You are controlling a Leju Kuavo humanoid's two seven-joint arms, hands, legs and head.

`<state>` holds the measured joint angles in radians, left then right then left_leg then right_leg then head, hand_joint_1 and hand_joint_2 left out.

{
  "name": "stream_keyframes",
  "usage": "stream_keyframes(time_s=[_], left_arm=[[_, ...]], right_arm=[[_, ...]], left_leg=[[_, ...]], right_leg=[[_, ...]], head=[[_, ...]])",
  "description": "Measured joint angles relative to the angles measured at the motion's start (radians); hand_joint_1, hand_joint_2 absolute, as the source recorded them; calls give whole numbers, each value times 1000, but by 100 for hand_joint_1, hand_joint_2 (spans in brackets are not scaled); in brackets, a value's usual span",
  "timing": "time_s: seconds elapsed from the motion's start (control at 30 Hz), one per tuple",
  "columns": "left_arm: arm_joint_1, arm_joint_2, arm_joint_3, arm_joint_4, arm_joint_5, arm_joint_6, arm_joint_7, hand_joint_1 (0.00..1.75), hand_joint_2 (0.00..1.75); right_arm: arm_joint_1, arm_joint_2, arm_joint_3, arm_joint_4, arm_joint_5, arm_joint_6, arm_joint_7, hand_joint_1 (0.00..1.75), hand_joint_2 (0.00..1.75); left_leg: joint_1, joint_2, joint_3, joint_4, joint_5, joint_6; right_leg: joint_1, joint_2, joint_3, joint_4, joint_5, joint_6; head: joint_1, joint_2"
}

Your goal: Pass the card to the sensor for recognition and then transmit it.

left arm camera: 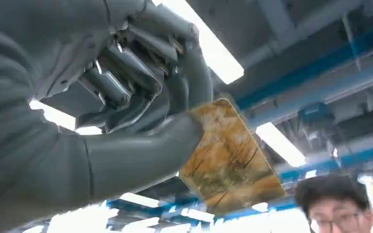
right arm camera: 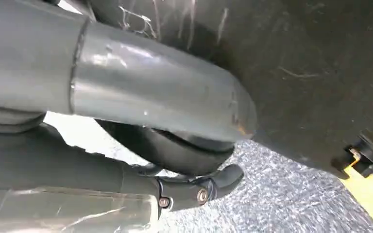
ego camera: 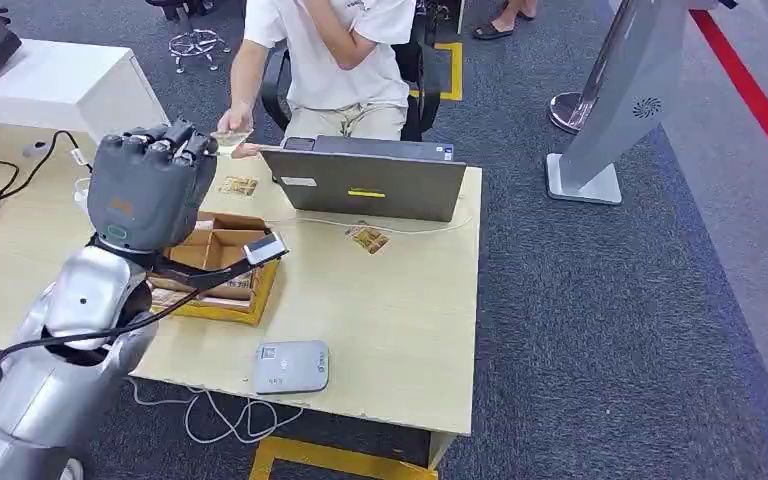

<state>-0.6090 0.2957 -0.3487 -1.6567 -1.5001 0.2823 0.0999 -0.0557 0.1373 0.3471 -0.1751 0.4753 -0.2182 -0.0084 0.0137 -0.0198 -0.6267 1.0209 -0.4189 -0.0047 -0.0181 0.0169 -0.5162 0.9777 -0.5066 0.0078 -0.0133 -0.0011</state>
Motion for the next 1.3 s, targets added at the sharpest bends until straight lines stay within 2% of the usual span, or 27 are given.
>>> stream_keyframes(time_s=[0.03,0.1,0.13,0.2,0.3,0.43,0.47,0.67,0.87,1.0,1.1,1.23,1.3], left_arm=[[-31,-14,-1,49,-24,12,14,175,175],[-122,-41,-15,235,-57,59,57,175,175],[-166,-53,-26,351,-64,105,76,175,175],[-233,-86,-26,526,-67,169,89,175,175],[-289,-134,-27,696,-68,189,101,175,175],[-316,-166,-28,780,-68,176,103,175,175],[-318,-171,-28,791,-68,171,103,0,175],[-319,-181,-28,817,-66,150,83,0,175],[-313,-181,-28,817,-66,164,76,0,175],[-289,-181,-27,808,-52,163,36,0,175],[-205,-184,-27,725,-29,152,-6,0,175],[5,-173,-27,493,-2,90,-32,0,175],[114,-153,-28,372,13,65,-43,0,175]], right_arm=[[-1,0,4,0,7,0,3,0,0],[-8,0,11,-1,17,0,9,0,0],[-14,0,14,-2,17,0,12,0,0],[-21,0,15,-2,17,0,18,0,0],[-23,-3,15,-2,16,0,21,0,0],[-19,-6,15,-2,18,0,22,0,0],[-17,-6,15,-2,20,0,23,0,175],[-9,-5,15,-2,28,0,29,0,175],[-14,-5,15,-2,29,-2,25,0,175],[-19,-5,14,-3,28,-2,25,0,175],[-22,-5,10,-3,19,-2,18,0,175],[-22,-5,-10,-3,-6,-2,14,0,175],[-22,-4,-24,-3,-21,-2,14,0,175]], left_leg=[[0,0,0,0,0,0],[0,0,0,0,1,0],[0,1,0,0,2,0],[0,2,0,0,2,0],[0,1,-1,0,2,0],[-1,2,-2,0,2,1],[-1,2,-2,0,2,1],[-1,2,-3,0,2,1],[-1,3,-3,0,2,1],[-1,3,-3,0,2,1],[-2,2,-3,0,1,1],[-3,5,-3,0,-1,2],[-3,7,-2,0,-2,1]], right_leg=[[0,0,0,0,1,1],[0,0,0,0,1,1],[0,1,0,0,2,1],[0,2,1,0,3,1],[-1,2,1,0,3,1],[-1,2,0,0,2,1],[-1,3,-1,0,2,1],[-1,3,-1,0,2,1],[-1,3,-1,0,2,1],[-1,3,-1,0,2,1],[-1,3,0,0,2,1],[-2,5,-1,0,1,2],[-2,7,-2,0,0,2]], head=[[0,0],[0,0],[0,0],[-1,0],[-1,0],[0,0],[-1,0],[-1,0],[-1,0],[-1,0],[0,0],[-1,0],[0,0]])
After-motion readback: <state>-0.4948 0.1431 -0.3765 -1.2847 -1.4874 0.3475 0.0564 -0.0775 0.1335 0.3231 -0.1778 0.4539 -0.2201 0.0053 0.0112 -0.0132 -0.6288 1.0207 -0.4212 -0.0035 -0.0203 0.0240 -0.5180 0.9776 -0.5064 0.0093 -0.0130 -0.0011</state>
